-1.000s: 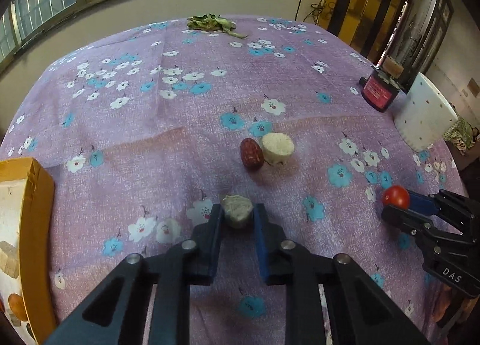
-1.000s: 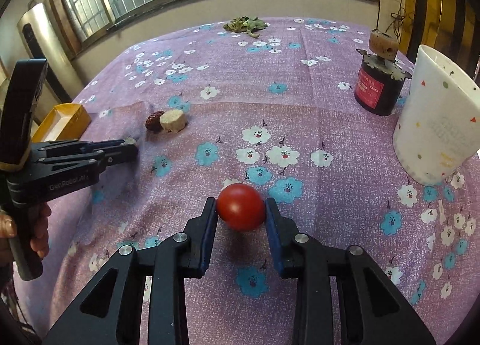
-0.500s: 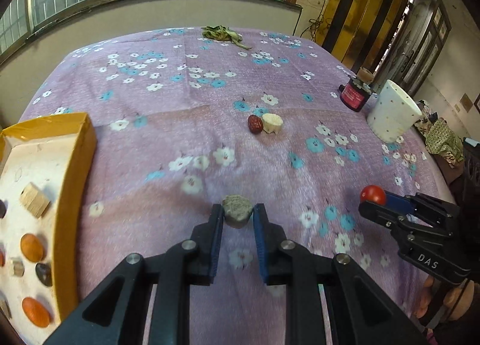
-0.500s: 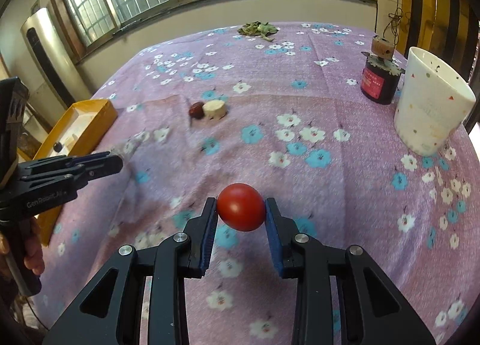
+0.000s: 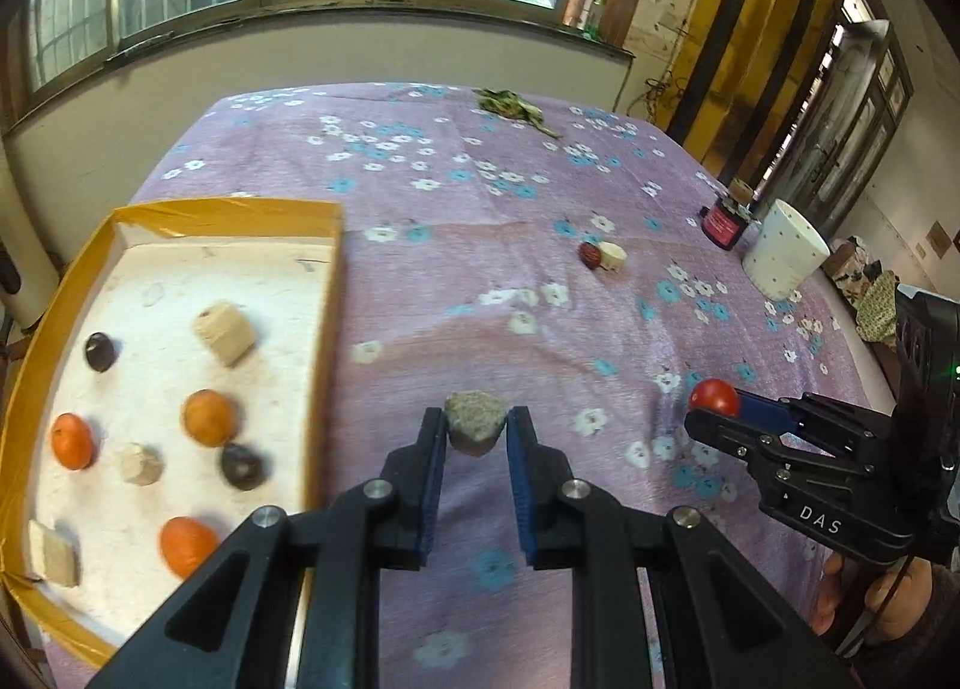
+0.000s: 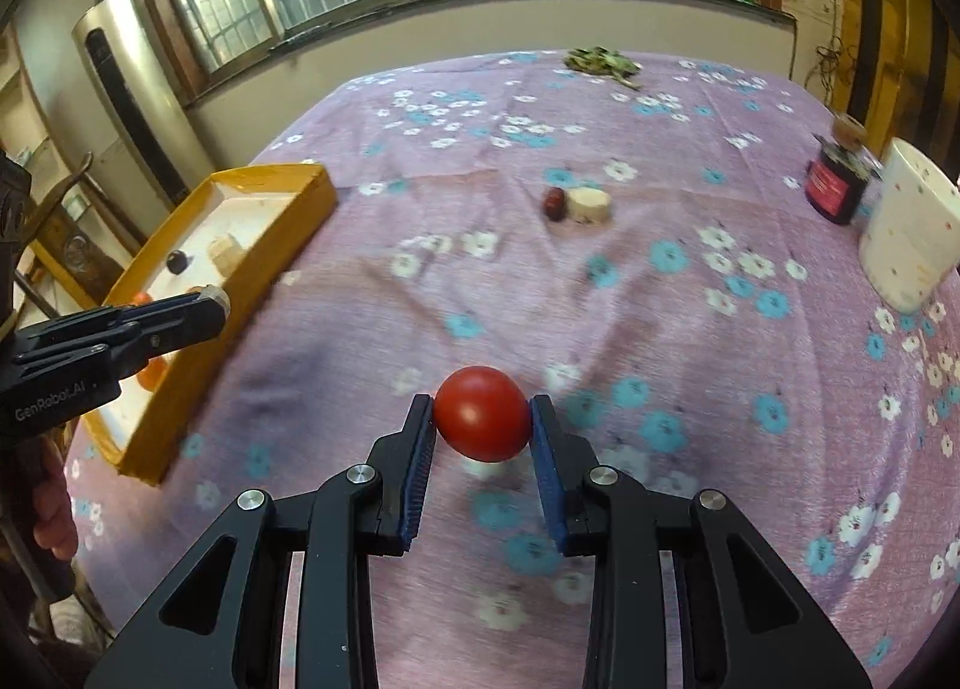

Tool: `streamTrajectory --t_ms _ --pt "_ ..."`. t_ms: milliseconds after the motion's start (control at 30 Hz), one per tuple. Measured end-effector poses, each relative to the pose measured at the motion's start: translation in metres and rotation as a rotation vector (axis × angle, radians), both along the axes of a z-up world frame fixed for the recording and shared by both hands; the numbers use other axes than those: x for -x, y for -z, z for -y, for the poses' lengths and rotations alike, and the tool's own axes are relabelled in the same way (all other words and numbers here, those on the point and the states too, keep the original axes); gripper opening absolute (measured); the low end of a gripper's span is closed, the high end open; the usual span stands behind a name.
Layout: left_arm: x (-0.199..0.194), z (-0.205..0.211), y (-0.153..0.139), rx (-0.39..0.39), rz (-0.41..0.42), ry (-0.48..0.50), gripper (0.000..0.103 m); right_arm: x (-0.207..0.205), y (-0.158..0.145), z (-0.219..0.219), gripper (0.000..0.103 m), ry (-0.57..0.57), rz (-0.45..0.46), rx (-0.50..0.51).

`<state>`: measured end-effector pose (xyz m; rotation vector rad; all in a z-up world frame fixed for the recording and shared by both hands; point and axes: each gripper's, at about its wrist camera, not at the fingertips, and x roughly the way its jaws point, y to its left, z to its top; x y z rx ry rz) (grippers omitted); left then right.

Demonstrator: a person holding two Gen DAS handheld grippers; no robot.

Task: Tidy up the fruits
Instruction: 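Carry the red tomato and cream block with both grippers over the tray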

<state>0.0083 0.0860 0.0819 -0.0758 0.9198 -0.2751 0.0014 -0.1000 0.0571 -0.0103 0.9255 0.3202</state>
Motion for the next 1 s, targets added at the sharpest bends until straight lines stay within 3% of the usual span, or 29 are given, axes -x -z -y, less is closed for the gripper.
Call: streamTrajectory --t_ms 500,1000 --pt "-0.003 -0.119 -0.011 -0.013 0.017 -0.156 0.023 -0.030 -0.018 -0.118 0.031 -0.156 0.021 -0.022" --pt "-0.075 -0.186 0.000 -0.065 -0.023 -0.216 0.023 -0.111 -0.012 -0.201 0.031 -0.191 0.017 -0.072"
